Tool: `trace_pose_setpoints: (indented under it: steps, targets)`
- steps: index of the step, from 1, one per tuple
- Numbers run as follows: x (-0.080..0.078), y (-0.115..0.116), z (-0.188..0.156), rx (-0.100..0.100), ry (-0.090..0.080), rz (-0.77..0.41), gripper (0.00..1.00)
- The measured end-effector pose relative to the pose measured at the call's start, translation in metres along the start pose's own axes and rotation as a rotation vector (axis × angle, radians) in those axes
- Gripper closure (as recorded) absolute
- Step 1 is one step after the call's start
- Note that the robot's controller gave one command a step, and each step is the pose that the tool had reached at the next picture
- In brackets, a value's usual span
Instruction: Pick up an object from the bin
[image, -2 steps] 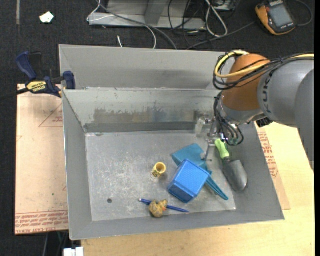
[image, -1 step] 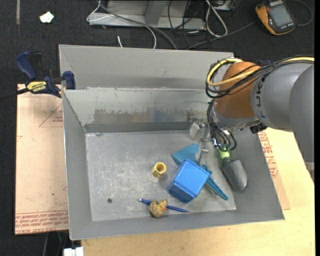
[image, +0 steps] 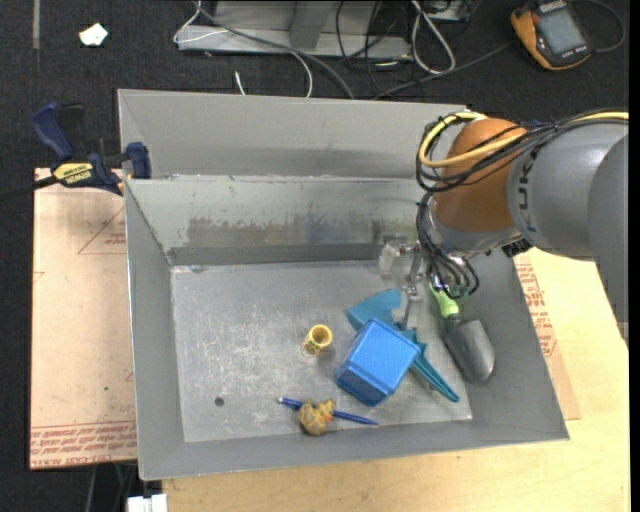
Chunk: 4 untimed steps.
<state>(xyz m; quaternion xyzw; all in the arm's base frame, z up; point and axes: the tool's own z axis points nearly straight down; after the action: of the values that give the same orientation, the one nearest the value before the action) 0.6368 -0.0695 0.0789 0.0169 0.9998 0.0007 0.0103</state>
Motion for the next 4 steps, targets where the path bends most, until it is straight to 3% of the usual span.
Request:
trace_pose_setpoints:
  steps: [1, 2, 3, 4]
  targets:
    - [0.0025, 0.0094, 0.0035, 0.002, -0.014, -0.033, 0.00]
    - [0.0026, 0.0153, 0.0044, 0.003, -0.016, -0.044, 0.00]
    - [-0.0011, 0.0094, 0.0047, -0.001, -0.026, -0.095, 0.00]
    - [0.0034, 0.0106, 0.0046, 0.000, -0.032, -0.075, 0.00]
